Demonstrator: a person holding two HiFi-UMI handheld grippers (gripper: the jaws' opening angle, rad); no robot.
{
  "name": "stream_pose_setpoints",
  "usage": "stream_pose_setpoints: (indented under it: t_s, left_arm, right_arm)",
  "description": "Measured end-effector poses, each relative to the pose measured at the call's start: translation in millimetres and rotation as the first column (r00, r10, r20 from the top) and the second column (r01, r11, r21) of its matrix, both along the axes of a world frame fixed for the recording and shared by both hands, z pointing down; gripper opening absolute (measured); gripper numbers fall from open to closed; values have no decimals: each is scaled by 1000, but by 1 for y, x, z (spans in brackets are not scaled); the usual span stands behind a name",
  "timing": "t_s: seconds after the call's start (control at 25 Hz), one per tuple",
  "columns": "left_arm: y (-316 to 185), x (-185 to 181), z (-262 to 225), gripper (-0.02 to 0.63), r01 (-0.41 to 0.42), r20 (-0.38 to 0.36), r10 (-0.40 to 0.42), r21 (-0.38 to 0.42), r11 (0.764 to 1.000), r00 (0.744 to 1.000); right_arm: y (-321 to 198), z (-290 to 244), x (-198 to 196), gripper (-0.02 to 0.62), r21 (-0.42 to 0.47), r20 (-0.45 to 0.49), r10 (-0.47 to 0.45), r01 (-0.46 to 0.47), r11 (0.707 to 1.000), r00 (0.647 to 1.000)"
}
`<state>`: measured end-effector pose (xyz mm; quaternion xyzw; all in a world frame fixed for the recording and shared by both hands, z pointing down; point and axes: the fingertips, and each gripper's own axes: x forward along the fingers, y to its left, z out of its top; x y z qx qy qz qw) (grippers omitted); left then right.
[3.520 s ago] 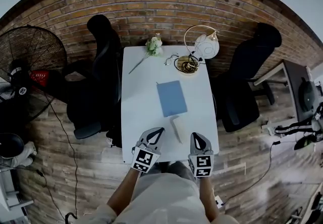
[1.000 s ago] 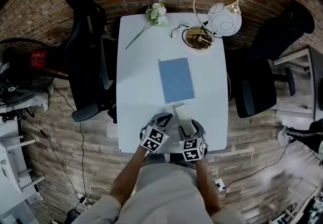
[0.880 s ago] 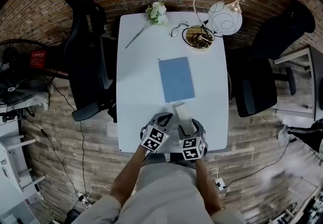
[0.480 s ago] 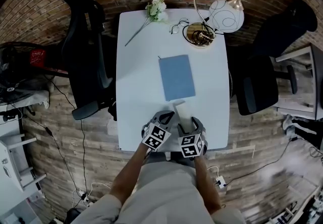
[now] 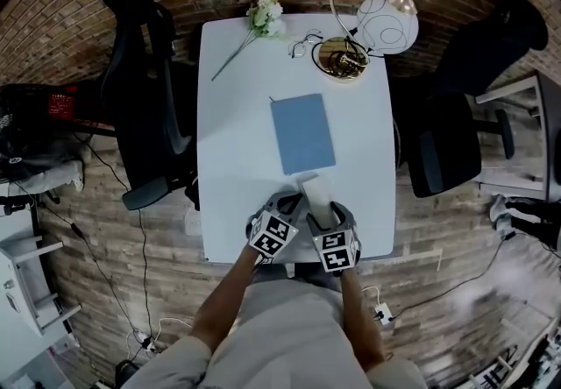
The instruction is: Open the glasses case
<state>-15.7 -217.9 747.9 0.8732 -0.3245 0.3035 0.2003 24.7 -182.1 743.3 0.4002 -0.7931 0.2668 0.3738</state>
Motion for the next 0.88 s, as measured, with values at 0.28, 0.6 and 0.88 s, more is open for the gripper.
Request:
stream_pose_setpoints:
  t_s: [0.28, 0.6, 0.88]
  left_arm:
    - [0, 9, 5, 2, -46, 41, 46, 9, 999, 998]
    - [1, 9, 7, 2, -52, 46, 52, 0, 999, 998]
    - [1, 9, 6, 3, -55, 46, 55, 3, 998, 997]
  right_arm:
    - [0, -3, 1, 295, -21, 33, 11, -11, 1000, 999]
    - [-1, -10, 3, 282, 21, 6, -1, 1, 1000, 1000]
    - [-4, -19, 6, 161, 62, -9, -1, 2, 998, 1000]
